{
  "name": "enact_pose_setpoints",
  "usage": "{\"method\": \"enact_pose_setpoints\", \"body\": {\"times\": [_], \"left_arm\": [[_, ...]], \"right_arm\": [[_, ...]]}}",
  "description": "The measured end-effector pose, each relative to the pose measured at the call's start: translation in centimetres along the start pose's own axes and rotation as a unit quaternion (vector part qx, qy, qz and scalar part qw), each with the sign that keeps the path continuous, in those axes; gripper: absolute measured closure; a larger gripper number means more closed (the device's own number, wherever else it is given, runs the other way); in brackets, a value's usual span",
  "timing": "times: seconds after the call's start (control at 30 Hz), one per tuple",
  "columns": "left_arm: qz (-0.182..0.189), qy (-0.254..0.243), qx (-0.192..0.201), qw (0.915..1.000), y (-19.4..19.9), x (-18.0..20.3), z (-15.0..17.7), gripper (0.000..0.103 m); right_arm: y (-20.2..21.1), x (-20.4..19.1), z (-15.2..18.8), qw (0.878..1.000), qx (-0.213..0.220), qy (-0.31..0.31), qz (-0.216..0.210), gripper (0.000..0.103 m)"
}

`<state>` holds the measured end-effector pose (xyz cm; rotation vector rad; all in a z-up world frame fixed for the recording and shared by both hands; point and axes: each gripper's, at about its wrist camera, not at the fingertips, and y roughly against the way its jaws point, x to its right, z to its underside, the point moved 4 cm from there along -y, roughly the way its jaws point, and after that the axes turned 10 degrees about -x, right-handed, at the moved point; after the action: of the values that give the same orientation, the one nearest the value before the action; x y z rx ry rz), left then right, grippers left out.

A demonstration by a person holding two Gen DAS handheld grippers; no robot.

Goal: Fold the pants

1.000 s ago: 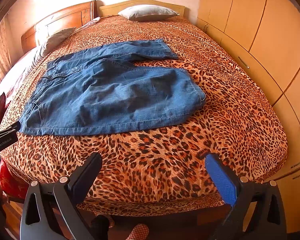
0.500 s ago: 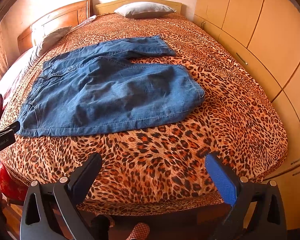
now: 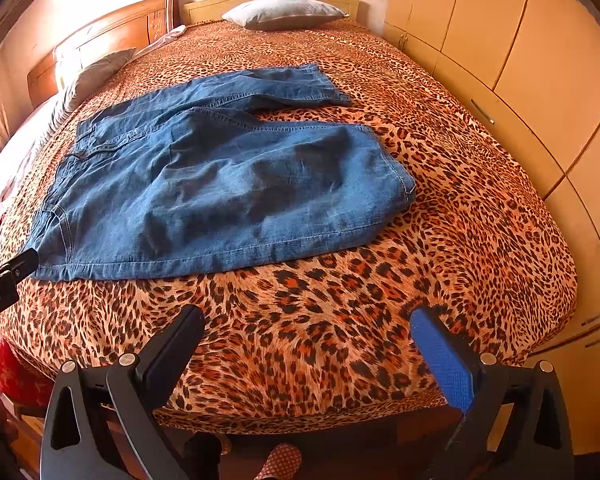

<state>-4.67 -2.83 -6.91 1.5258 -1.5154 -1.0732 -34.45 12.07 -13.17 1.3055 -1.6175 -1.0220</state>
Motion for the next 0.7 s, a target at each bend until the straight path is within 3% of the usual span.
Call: {"method": "enact_pose_setpoints", "body": {"times": [0.47,0.7], "left_arm": [[0.009,0.004,-0.014,0.9999,-0.9,0.8,-0.4,0.008],[0.012,-0.013,-0.026,0.9995,-1.7,-0.2,-4.0,0.008]], "right_arm": [[-0.5,0.0,-0.6,1.000,-0.002,0.007,0.003,0.000],[-0.8,-0.9,-4.1,1.000,0.003,0.007,0.004,0.000]]}}
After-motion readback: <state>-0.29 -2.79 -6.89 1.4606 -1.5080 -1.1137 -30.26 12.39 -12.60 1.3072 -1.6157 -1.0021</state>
